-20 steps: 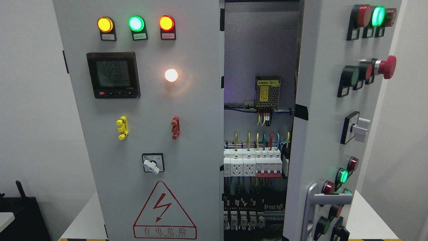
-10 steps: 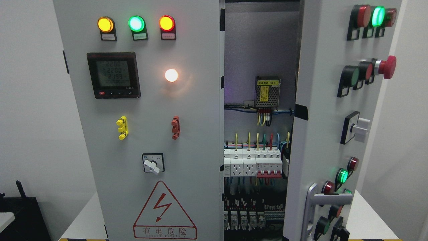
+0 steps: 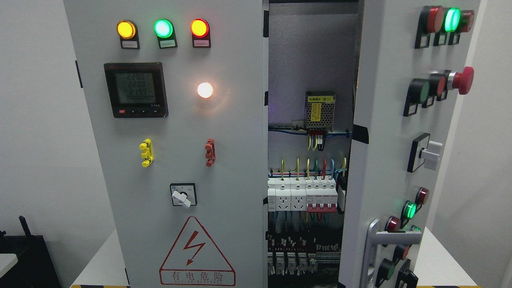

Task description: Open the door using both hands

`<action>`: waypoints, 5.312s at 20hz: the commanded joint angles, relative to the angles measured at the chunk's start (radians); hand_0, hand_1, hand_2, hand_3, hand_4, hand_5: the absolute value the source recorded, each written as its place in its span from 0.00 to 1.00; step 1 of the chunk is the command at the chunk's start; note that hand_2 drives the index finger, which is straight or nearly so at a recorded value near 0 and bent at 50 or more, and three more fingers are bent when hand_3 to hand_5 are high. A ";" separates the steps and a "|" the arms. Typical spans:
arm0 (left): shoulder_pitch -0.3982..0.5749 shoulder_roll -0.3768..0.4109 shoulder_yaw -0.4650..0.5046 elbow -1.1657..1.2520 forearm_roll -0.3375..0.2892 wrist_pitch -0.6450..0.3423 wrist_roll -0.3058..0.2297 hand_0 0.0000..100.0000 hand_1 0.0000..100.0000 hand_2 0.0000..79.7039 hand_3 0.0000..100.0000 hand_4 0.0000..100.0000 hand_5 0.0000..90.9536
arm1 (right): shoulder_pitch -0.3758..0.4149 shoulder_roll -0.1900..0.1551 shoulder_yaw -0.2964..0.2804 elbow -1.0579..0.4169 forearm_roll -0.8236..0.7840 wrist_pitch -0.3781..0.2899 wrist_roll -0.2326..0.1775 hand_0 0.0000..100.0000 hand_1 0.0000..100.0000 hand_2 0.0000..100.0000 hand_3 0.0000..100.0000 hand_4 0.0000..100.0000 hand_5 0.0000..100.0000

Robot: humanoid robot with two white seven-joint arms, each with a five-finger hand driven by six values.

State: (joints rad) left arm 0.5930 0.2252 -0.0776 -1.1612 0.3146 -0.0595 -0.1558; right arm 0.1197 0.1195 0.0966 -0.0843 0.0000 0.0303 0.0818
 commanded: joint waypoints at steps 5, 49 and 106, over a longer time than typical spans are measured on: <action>0.019 0.459 0.041 -0.463 0.316 -0.058 -0.070 0.00 0.00 0.00 0.00 0.03 0.00 | 0.000 0.000 0.000 0.000 -0.018 0.000 0.001 0.00 0.00 0.00 0.00 0.00 0.00; 0.005 1.089 0.470 -0.747 1.097 -0.059 -0.502 0.00 0.00 0.00 0.00 0.03 0.00 | 0.000 -0.001 0.000 0.000 -0.018 0.000 0.001 0.00 0.00 0.00 0.00 0.00 0.00; -2.042 0.763 -1.300 -0.614 1.420 0.141 -0.330 0.00 0.00 0.00 0.00 0.03 0.00 | 0.000 0.000 0.000 0.001 -0.018 0.000 0.001 0.00 0.00 0.00 0.00 0.00 0.00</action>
State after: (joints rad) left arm -1.2983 1.1073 -1.1079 -1.8242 1.6523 0.0790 -0.4874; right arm 0.1197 0.1195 0.0966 -0.0843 0.0000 0.0302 0.0827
